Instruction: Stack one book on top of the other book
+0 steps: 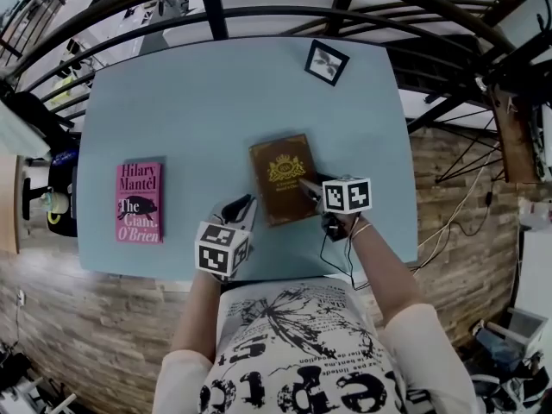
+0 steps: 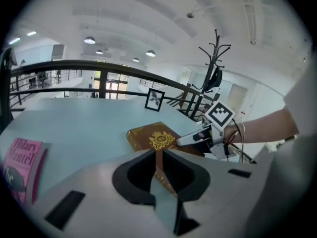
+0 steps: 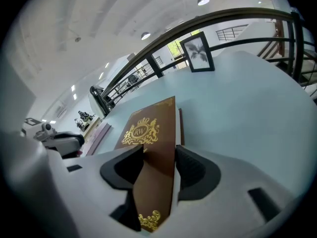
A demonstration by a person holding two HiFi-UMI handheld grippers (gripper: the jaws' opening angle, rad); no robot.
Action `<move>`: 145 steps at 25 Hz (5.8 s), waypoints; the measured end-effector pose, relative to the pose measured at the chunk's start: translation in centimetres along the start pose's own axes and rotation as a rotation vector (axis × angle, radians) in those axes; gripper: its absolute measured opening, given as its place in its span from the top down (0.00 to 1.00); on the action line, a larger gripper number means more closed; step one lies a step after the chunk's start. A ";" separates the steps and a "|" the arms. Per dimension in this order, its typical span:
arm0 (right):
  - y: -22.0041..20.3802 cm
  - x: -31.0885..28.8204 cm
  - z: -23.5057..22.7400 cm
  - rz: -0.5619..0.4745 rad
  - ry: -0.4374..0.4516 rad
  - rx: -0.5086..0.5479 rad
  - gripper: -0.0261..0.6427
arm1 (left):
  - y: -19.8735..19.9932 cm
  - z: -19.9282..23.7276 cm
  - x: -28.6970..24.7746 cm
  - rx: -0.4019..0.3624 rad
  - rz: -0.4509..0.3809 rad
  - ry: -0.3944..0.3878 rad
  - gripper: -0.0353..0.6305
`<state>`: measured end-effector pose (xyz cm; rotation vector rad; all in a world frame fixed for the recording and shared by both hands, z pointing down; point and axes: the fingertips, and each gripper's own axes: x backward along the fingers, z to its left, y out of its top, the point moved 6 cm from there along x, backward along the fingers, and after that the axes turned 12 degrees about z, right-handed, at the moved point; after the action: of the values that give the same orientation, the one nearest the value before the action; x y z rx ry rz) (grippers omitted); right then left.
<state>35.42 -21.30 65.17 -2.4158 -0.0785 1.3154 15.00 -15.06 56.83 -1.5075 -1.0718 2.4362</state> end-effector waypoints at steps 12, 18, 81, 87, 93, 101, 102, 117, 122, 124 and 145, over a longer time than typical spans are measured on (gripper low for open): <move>-0.8 0.3 0.4 -0.072 -0.051 -0.077 0.66 | -2.5 2.1 -6.6 0.243 0.281 -0.094 0.55; -2.0 0.4 0.8 -0.099 -0.053 -0.119 0.66 | -2.2 1.6 -8.3 0.332 0.267 -0.123 0.54; 2.2 -17.4 42.2 -0.039 -0.016 -0.165 0.71 | -11.9 33.1 20.7 0.246 0.163 -0.044 0.55; 1.6 -19.9 43.3 0.000 -0.026 -0.188 0.70 | -13.9 35.3 20.6 0.283 0.192 -0.063 0.55; 1.8 -21.3 43.2 0.013 -0.046 -0.216 0.71 | -14.8 36.6 19.6 0.355 0.189 -0.076 0.55; 1.7 -22.2 42.6 0.026 -0.052 -0.220 0.71 | -15.3 37.0 18.7 0.398 0.192 -0.069 0.55; 1.7 -22.2 42.6 0.024 -0.052 -0.217 0.70 | -15.3 37.1 18.7 0.400 0.187 -0.069 0.55; 2.1 -20.6 43.1 -0.013 -0.137 -0.150 0.67 | -13.1 37.2 21.8 0.247 0.094 0.121 0.55; 3.5 -17.5 44.3 -0.106 -0.141 -0.102 0.70 | -11.3 37.4 24.5 0.277 0.005 0.133 0.72; 4.4 -15.9 45.2 -0.169 -0.140 -0.059 0.77 | -10.4 37.4 25.9 0.265 -0.040 0.152 0.88; 9.2 -2.9 55.4 -0.800 -0.165 0.569 0.97 | -0.9 30.6 41.1 -0.245 -0.749 0.172 0.93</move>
<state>-12.81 -13.46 37.28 -1.5318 -0.5663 0.9651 -31.18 -13.30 34.59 -1.0540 -1.5743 1.6842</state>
